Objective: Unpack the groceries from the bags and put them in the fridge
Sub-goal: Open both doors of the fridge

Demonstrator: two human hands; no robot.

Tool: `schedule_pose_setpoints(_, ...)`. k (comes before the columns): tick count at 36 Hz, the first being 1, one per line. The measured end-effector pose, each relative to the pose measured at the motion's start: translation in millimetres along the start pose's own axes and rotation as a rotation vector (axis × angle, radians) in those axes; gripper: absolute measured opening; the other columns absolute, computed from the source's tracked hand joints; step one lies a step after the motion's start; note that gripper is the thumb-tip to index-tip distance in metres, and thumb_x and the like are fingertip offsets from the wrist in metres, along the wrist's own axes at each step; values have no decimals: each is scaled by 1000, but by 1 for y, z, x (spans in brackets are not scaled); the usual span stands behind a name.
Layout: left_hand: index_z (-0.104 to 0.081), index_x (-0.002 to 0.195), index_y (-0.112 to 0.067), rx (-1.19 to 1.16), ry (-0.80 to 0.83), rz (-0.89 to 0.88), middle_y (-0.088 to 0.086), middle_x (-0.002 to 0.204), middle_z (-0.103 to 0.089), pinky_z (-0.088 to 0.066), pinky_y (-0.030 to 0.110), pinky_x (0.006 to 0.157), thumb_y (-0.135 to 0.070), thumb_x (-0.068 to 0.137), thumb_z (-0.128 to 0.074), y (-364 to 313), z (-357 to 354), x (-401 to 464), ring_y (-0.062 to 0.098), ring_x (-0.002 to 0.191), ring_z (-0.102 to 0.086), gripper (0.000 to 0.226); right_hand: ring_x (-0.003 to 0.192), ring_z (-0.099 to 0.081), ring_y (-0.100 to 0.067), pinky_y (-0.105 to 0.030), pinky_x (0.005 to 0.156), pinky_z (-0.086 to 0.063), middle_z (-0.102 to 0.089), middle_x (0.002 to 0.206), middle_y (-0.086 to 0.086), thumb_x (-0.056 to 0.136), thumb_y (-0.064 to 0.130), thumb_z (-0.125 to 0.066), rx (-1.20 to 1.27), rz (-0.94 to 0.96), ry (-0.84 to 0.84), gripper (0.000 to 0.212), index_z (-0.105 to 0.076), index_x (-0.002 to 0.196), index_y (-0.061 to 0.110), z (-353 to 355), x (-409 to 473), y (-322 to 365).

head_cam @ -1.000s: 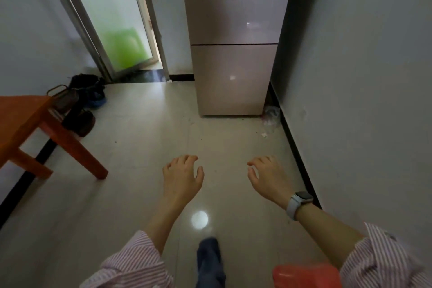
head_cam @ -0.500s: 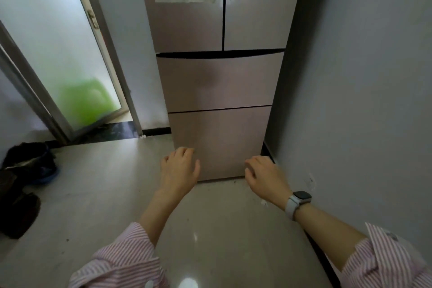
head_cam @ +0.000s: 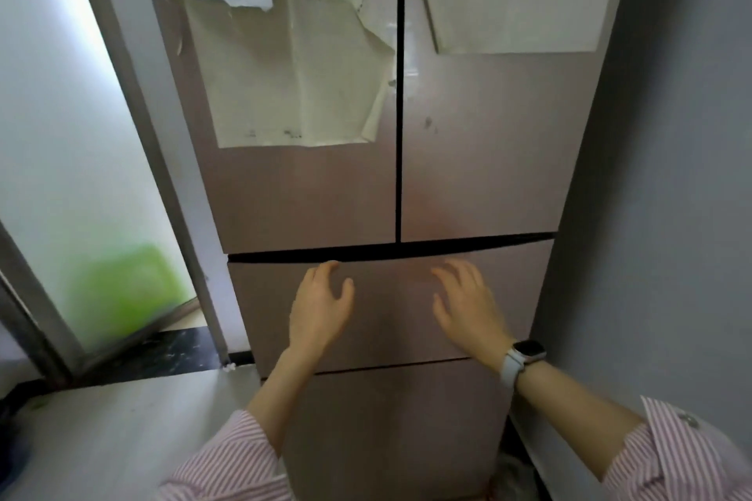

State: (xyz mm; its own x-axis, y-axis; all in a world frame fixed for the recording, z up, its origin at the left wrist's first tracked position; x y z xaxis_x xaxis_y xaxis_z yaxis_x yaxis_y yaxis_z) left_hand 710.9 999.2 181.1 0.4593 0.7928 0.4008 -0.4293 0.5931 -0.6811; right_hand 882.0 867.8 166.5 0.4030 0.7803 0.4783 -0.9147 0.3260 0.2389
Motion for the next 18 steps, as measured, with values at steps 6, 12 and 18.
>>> schedule_pose_setpoints(6, -32, 140, -9, -594, 50, 464, 7, 132, -51, -44, 36, 98, -32, 90, -58, 25, -41, 64, 17, 111, -52, 62, 142, -8, -31, -56, 113, -10, -15, 153, -19, 89, 35, -51, -193, 61, -192, 68, -20, 145, 13, -4, 126, -11)
schedule_pose_setpoints(12, -10, 146, -7, -1045, -34, 742, 11, 127, -51, -47, 30, 92, -28, 86, -65, 30, -90, 94, 22, 114, -55, 85, 140, 24, -23, -59, 109, 9, 31, 150, -8, 90, 48, -29, -324, 64, -300, 74, 12, 146, 22, -46, 169, -35)
schedule_pose_setpoints(18, -29, 119, -20, -1189, -194, 766, 7, 124, -51, -47, 41, 98, -27, 82, -70, 34, -112, 111, 22, 113, -54, 55, 141, 22, -27, -61, 108, 9, 30, 151, -6, 93, 51, -18, -347, 120, -507, 68, 13, 146, 22, -57, 176, -42)
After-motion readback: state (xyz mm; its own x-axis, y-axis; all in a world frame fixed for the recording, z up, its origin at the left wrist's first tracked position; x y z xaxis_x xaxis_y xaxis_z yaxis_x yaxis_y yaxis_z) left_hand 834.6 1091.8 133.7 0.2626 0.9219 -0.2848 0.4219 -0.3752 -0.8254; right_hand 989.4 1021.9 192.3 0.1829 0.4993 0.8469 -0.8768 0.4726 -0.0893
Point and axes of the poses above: each hand's wrist, its own x-axis towards the middle knuckle, its own z-axis out of the back of the hand, y = z × x, the point moved 5 cm from there along x, towards the middle knuckle
